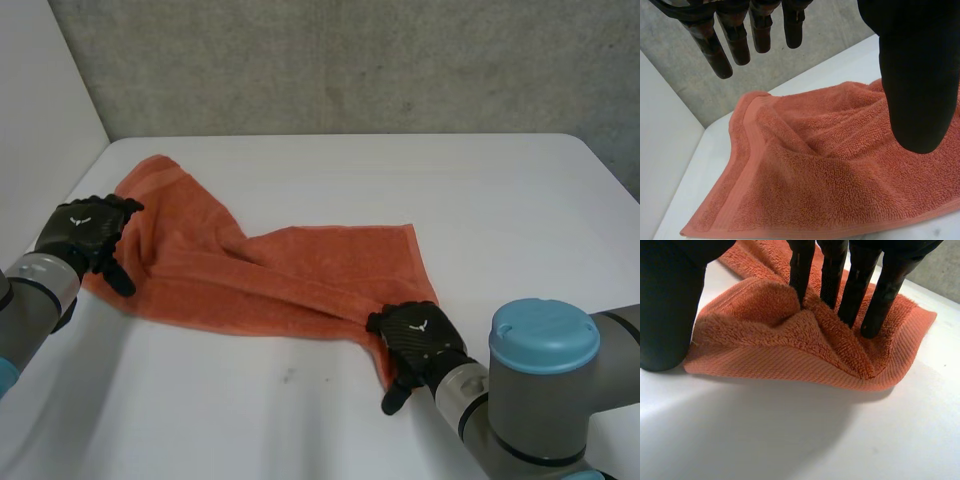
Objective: Fold the laundry
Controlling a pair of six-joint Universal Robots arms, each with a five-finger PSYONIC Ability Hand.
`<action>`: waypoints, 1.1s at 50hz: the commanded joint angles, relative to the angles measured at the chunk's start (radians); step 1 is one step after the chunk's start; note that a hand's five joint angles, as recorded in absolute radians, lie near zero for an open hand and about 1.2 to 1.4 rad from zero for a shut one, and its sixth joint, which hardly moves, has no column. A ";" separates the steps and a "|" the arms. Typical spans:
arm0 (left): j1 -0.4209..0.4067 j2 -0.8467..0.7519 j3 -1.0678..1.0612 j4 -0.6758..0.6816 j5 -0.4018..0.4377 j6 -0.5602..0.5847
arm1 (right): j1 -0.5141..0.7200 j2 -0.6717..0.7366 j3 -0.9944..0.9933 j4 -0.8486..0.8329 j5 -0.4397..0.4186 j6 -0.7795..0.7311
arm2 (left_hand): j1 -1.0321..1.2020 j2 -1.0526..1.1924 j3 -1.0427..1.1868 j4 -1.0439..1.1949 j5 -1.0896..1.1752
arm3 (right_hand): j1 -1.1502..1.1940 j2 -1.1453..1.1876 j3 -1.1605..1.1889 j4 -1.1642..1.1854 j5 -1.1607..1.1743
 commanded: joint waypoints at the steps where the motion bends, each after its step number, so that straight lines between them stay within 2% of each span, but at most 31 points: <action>1: -0.003 0.003 -0.004 0.001 0.001 0.000 | -0.009 0.001 -0.006 -0.021 0.000 -0.007 | 0.001 -0.006 -0.016 -0.008 -0.025 | 0.282 0.196 0.199 0.203 0.284; 17: -0.006 0.006 -0.007 -0.001 -0.001 0.000 | -0.012 -0.006 -0.028 -0.018 -0.002 -0.011 | 0.001 -0.006 -0.016 -0.008 -0.025 | 0.308 0.222 0.226 0.229 0.310; 22: -0.007 0.006 -0.007 -0.001 -0.001 0.000 | -0.014 -0.012 -0.032 -0.026 0.000 -0.034 | 0.001 -0.006 -0.016 -0.008 -0.025 | 0.587 0.501 0.504 0.507 0.588; 23: -0.007 0.006 -0.008 -0.002 -0.002 0.000 | -0.015 -0.015 -0.037 -0.026 0.000 -0.040 | 0.001 -0.006 -0.016 -0.008 -0.025 | 0.738 0.652 0.656 0.659 0.740; 27: -0.007 0.006 -0.022 -0.002 0.001 0.000 | -0.032 -0.047 -0.054 -0.035 0.000 -0.048 | 0.001 -0.006 -0.016 -0.008 -0.025 | 1.020 0.934 0.938 0.941 1.022; 35: 0.005 0.033 -0.042 -0.013 0.012 0.013 | -0.138 -0.207 -0.077 -0.030 -0.015 -0.053 | 0.001 -0.006 -0.016 -0.008 -0.025 | 1.021 0.935 0.938 0.941 1.022; 41: 0.068 0.039 -0.047 -0.041 0.070 0.029 | -0.282 -0.256 -0.098 -0.018 -0.021 -0.105 | 0.013 0.006 -0.005 0.003 -0.014 | 1.021 0.935 0.938 0.941 1.022; 46: 0.146 0.033 -0.042 -0.084 0.172 0.095 | -0.391 -0.255 -0.107 -0.006 -0.044 -0.152 | 0.021 0.015 0.004 0.012 -0.005 | 1.021 0.935 0.938 0.941 1.022; 50: 0.170 0.013 -0.043 -0.099 0.228 0.143 | -0.472 -0.238 -0.118 -0.006 -0.087 -0.160 | 0.083 0.076 0.065 0.073 0.056 | 1.021 0.935 0.938 0.941 1.022; 55: 0.167 -0.039 -0.044 -0.101 0.255 0.169 | -0.498 -0.169 -0.130 -0.006 -0.127 -0.163 | 0.256 0.249 0.239 0.247 0.230 | 1.021 0.935 0.938 0.941 1.022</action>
